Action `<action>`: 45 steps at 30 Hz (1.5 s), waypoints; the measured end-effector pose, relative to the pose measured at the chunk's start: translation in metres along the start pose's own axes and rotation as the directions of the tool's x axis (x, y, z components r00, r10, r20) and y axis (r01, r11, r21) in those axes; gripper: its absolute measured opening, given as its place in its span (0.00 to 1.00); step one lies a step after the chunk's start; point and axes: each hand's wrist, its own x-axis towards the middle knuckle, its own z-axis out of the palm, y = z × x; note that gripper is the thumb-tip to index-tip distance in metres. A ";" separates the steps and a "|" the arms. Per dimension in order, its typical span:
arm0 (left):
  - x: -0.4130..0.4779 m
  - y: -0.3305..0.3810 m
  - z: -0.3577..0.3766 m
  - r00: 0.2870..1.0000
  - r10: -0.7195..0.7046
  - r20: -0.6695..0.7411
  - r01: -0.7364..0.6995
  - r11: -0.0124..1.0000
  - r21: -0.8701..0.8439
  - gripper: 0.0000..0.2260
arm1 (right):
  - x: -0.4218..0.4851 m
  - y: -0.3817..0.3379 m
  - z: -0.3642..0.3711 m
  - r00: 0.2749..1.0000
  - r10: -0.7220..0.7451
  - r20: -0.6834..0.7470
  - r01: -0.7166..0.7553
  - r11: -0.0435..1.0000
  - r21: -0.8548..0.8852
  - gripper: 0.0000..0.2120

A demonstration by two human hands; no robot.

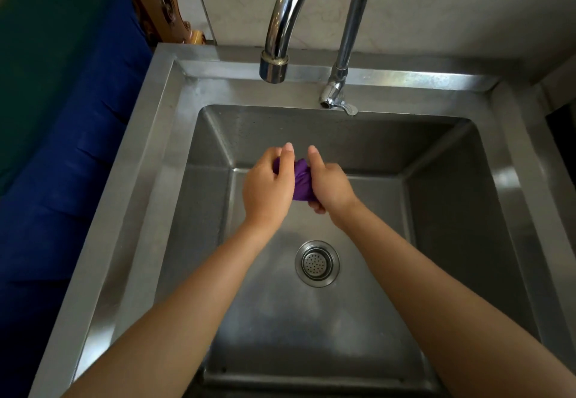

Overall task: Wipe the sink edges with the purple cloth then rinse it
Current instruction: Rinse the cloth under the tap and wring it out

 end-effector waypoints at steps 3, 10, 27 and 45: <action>-0.002 0.001 0.002 0.972 -0.230 0.051 0.229 0.973 0.026 0.24 | 0.001 0.009 0.004 0.975 -0.146 -0.165 0.120 0.980 -0.157 0.27; -0.005 -0.002 0.001 0.961 -0.275 -0.009 0.275 0.961 0.000 0.25 | -0.010 0.015 0.008 0.942 -0.284 -0.179 0.240 0.943 -0.230 0.26; -0.025 0.003 -0.039 0.655 -0.385 0.650 0.694 0.645 -0.318 0.05 | -0.044 0.023 -0.025 0.989 -0.138 0.045 0.102 0.883 0.458 0.22; -0.020 -0.008 -0.062 0.817 -0.258 0.516 0.451 0.843 -0.292 0.12 | -0.053 0.039 -0.035 0.998 -0.043 -0.038 0.053 0.436 0.898 0.15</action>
